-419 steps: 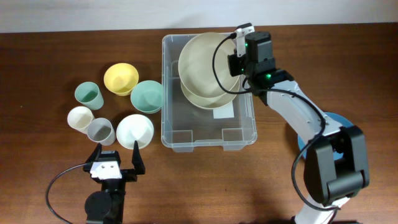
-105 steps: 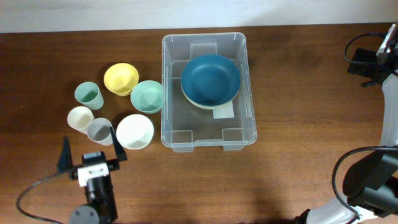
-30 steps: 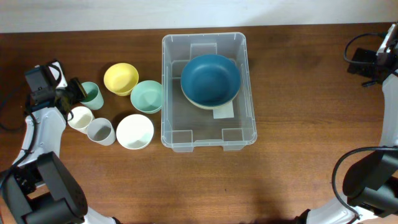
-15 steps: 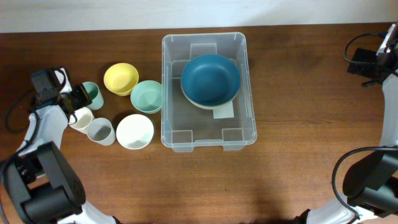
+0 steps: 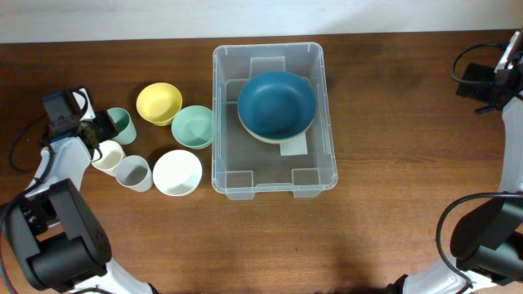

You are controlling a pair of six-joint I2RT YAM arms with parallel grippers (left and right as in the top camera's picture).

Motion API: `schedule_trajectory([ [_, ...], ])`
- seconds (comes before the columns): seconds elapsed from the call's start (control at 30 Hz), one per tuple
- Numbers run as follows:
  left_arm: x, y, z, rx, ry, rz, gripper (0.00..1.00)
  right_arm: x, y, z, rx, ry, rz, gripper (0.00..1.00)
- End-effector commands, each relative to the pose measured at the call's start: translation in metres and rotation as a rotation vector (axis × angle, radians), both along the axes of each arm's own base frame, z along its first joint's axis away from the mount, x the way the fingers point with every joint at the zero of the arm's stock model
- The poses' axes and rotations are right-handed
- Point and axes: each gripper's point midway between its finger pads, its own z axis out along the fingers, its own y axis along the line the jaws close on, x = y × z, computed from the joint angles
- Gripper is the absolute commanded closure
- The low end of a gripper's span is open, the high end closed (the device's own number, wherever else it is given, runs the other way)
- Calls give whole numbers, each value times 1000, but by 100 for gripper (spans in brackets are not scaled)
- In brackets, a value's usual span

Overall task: Pack container
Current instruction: 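Lower the left gripper onto the green cup rim and grasp, then lift the green cup and carry it right into the container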

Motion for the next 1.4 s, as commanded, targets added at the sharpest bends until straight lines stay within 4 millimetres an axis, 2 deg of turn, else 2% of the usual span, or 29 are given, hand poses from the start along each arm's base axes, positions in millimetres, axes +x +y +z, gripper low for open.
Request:
schedule_trajectory([
  [0.0, 4, 3, 5, 2, -19, -3, 87, -2, -3, 17, -10, -42, -19, 1],
  [0.2, 4, 7, 7, 5, -27, 4, 99, -2, -3, 17, -10, -42, -19, 1],
  [0.33, 6, 12, 9, 11, -39, 12, 99, -2, -3, 17, -10, -42, -19, 1],
  [0.47, 10, 21, 21, 21, -65, 25, 99, -2, -3, 17, -10, -42, -19, 1],
  [0.57, 15, 24, 38, 35, -96, 26, 99, -2, -3, 17, -10, -42, -19, 1],
  [0.73, 20, 25, 87, 60, -159, 23, 100, -2, -3, 17, -10, -42, -19, 1],
  [0.83, 20, 15, 120, 44, -192, -9, 99, -2, -3, 17, -10, -42, -19, 1],
  [0.9, 20, 1, 138, 9, -216, -57, 99, -2, -3, 17, -10, -42, -19, 1],
  [1.03, 21, -48, 169, -107, -278, -217, 99, -2, -3, 17, -10, -42, -19, 1],
  [1.2, 19, -126, 199, -253, -359, -467, 100, -2, -3, 17, -10, -42, -19, 1],
  [1.33, 15, -190, 207, -310, -366, -629, 100, -2, -3, 17, -10, -42, -19, 1],
  [1.37, 13, -211, 207, -306, -366, -694, 100, -2, -3, 17, -10, -42, -19, 1],
])
